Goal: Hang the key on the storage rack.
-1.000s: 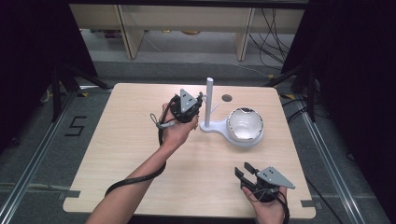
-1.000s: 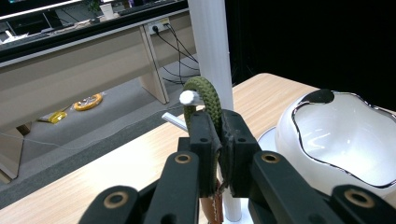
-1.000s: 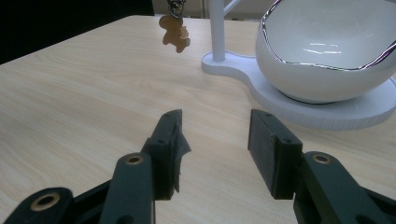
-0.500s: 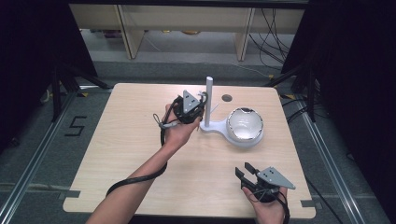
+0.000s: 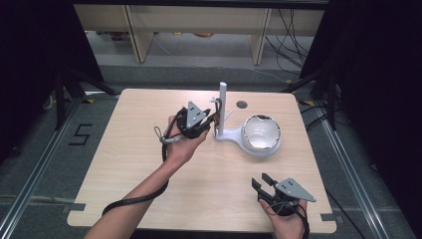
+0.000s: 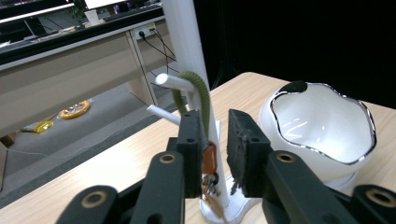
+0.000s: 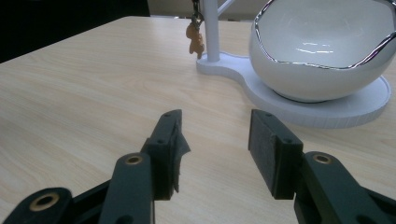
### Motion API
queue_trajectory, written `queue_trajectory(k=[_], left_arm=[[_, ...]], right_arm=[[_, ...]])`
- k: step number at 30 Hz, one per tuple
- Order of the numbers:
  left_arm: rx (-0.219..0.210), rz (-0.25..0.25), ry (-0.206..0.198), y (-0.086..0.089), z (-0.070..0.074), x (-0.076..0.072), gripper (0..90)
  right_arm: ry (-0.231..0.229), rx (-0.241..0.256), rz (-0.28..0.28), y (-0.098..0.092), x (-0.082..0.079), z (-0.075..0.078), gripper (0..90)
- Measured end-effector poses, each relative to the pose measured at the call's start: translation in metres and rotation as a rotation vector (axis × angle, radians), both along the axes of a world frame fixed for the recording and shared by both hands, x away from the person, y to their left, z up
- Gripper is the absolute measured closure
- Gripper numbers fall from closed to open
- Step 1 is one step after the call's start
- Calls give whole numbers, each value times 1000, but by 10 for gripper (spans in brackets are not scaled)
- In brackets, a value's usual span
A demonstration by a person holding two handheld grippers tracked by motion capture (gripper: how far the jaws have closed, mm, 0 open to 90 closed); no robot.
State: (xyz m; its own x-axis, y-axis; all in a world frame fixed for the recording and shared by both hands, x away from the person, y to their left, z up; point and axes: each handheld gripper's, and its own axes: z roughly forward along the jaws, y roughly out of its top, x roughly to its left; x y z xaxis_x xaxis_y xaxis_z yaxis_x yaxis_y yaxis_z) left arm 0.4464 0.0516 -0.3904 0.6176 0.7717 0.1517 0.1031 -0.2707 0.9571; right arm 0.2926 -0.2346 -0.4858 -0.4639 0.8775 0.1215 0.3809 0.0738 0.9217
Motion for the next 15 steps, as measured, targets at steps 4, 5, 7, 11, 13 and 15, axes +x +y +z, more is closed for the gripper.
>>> queue_trajectory(k=[4, 5, 7, 11, 13, 15], left_arm=[[5, -12, 1, 14, -5, -11, 698], [6, -15, 1, 22, -8, -16, 681], [2, -15, 3, 27, -10, -20, 676], [18, -26, 11, 46, -22, -37, 636], [22, -26, 14, 51, -25, -42, 632], [18, -19, 18, 59, -31, -48, 618]], right_arm=[[-6, -7, -3, 0, 1, -2, 546], [9, -20, -12, -1, -1, -1, 545], [7, -18, -11, -1, 0, -1, 544], [7, -14, -3, -1, 0, -2, 541], [3, -18, -2, -1, 1, -3, 541], [17, -14, -18, 0, -1, -3, 540]])
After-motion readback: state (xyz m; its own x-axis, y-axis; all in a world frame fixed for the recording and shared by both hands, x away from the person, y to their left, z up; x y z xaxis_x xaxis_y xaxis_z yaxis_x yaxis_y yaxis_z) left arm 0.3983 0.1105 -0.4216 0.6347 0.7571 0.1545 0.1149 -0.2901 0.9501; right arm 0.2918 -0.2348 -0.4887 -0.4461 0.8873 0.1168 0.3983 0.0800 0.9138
